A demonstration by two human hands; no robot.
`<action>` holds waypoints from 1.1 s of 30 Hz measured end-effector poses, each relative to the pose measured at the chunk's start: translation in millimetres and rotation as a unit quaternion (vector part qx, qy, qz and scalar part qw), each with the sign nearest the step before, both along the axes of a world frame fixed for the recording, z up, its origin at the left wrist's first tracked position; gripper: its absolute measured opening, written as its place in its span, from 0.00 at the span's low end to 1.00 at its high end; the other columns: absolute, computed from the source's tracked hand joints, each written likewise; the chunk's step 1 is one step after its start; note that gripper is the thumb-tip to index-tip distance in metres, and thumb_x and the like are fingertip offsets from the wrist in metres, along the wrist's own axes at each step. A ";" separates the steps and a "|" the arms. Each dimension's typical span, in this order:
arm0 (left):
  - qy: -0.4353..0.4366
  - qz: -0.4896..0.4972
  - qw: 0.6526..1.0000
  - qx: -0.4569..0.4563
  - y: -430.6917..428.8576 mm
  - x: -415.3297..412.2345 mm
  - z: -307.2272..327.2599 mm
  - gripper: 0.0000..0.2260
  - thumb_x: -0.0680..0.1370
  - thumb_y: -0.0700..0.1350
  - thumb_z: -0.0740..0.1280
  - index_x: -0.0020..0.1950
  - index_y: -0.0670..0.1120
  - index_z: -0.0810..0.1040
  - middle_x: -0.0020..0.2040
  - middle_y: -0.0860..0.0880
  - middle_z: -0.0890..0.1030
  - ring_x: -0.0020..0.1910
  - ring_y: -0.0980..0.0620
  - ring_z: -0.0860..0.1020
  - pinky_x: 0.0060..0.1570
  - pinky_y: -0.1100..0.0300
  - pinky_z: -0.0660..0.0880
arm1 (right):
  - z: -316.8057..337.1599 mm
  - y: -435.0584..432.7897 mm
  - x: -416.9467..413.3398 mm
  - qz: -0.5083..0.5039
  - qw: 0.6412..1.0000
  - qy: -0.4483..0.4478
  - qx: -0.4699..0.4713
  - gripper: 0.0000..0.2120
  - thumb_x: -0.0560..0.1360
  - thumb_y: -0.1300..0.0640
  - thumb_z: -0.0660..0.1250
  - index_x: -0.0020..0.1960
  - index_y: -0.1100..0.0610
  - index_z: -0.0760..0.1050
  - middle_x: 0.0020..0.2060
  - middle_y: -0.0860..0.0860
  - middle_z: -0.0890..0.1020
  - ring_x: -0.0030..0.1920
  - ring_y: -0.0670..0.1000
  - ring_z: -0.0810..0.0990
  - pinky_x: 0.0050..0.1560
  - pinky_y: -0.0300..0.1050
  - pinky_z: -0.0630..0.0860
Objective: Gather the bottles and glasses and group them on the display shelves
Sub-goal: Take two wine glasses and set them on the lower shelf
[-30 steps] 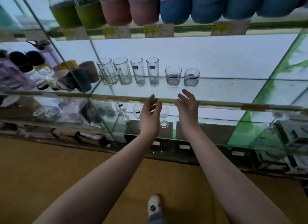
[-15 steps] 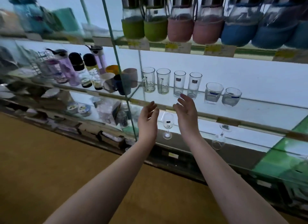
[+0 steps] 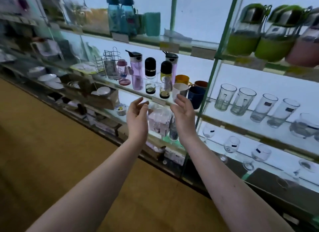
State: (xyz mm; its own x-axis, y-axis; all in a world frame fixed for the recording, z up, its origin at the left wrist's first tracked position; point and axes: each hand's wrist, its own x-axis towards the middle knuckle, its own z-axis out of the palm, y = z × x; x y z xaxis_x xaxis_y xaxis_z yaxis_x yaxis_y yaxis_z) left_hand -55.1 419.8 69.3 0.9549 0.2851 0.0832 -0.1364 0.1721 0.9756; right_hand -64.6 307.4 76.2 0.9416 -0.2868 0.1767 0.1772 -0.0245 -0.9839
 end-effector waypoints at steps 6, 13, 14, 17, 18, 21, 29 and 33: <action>-0.015 0.046 0.999 -0.007 73.9 27.7 3.7 0.12 0.81 0.40 0.60 0.64 0.44 0.71 0.54 0.48 0.80 0.54 0.50 0.78 0.45 0.64 0.75 | 5.0 76.5 33.6 0.054 0.999 0.002 0.003 0.18 0.78 0.58 0.63 0.68 0.53 0.67 0.64 0.51 0.73 0.57 0.45 0.73 0.45 0.30 0.69; 0.007 0.075 0.997 -0.006 118.3 71.9 -12.3 0.12 0.81 0.40 0.60 0.64 0.44 0.72 0.54 0.48 0.80 0.56 0.50 0.78 0.47 0.63 0.75 | -12.3 123.3 87.6 0.092 0.996 0.013 0.015 0.15 0.78 0.59 0.63 0.63 0.51 0.69 0.63 0.53 0.75 0.59 0.48 0.74 0.50 0.36 0.70; 0.007 0.077 0.997 -0.003 124.0 81.2 -13.8 0.12 0.81 0.40 0.60 0.64 0.44 0.72 0.54 0.47 0.80 0.56 0.50 0.78 0.47 0.64 0.75 | -15.3 129.4 99.4 0.093 0.995 0.014 0.016 0.15 0.77 0.59 0.63 0.64 0.52 0.70 0.63 0.53 0.75 0.59 0.48 0.74 0.50 0.36 0.70; 0.005 0.078 0.997 0.019 144.3 115.6 -16.8 0.12 0.80 0.39 0.61 0.63 0.44 0.73 0.56 0.46 0.80 0.55 0.50 0.78 0.50 0.62 0.76 | -24.7 150.7 140.9 0.102 0.994 0.016 0.024 0.15 0.77 0.60 0.63 0.64 0.53 0.71 0.62 0.52 0.76 0.58 0.47 0.74 0.50 0.35 0.71; 0.005 0.081 0.996 0.028 151.8 127.3 -17.1 0.12 0.80 0.39 0.61 0.63 0.44 0.73 0.56 0.46 0.80 0.55 0.50 0.78 0.51 0.61 0.76 | -28.1 158.6 154.7 0.109 0.993 0.019 0.030 0.15 0.77 0.59 0.63 0.64 0.53 0.71 0.62 0.52 0.76 0.59 0.47 0.74 0.52 0.37 0.70; 0.009 0.096 0.995 0.037 176.3 164.5 -13.5 0.11 0.80 0.38 0.61 0.62 0.42 0.74 0.55 0.46 0.80 0.51 0.51 0.78 0.46 0.67 0.76 | -31.1 184.3 198.9 0.135 0.989 0.025 0.049 0.15 0.78 0.59 0.63 0.65 0.54 0.70 0.61 0.51 0.76 0.58 0.45 0.74 0.52 0.36 0.70; 0.031 0.140 0.987 0.076 235.5 259.1 -15.9 0.11 0.80 0.37 0.60 0.60 0.42 0.75 0.55 0.43 0.80 0.53 0.47 0.78 0.49 0.59 0.75 | -28.7 249.8 305.8 0.200 0.977 0.027 0.071 0.14 0.78 0.60 0.63 0.63 0.53 0.71 0.61 0.54 0.76 0.59 0.48 0.75 0.52 0.33 0.71; 0.032 0.144 0.985 0.086 268.0 298.9 -17.3 0.10 0.80 0.38 0.60 0.60 0.42 0.74 0.54 0.45 0.80 0.48 0.48 0.79 0.48 0.57 0.76 | -26.6 277.1 348.1 0.201 0.977 0.024 0.065 0.14 0.76 0.61 0.63 0.61 0.52 0.72 0.60 0.54 0.76 0.59 0.48 0.76 0.51 0.32 0.71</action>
State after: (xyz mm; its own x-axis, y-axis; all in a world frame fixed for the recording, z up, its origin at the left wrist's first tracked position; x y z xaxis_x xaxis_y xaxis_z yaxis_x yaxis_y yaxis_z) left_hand 243.8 687.8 51.9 0.8413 0.5318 0.0969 -0.0933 -0.0338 0.9951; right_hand 283.5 584.5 49.6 0.9891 0.0916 0.1154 0.0994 0.1633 -0.9816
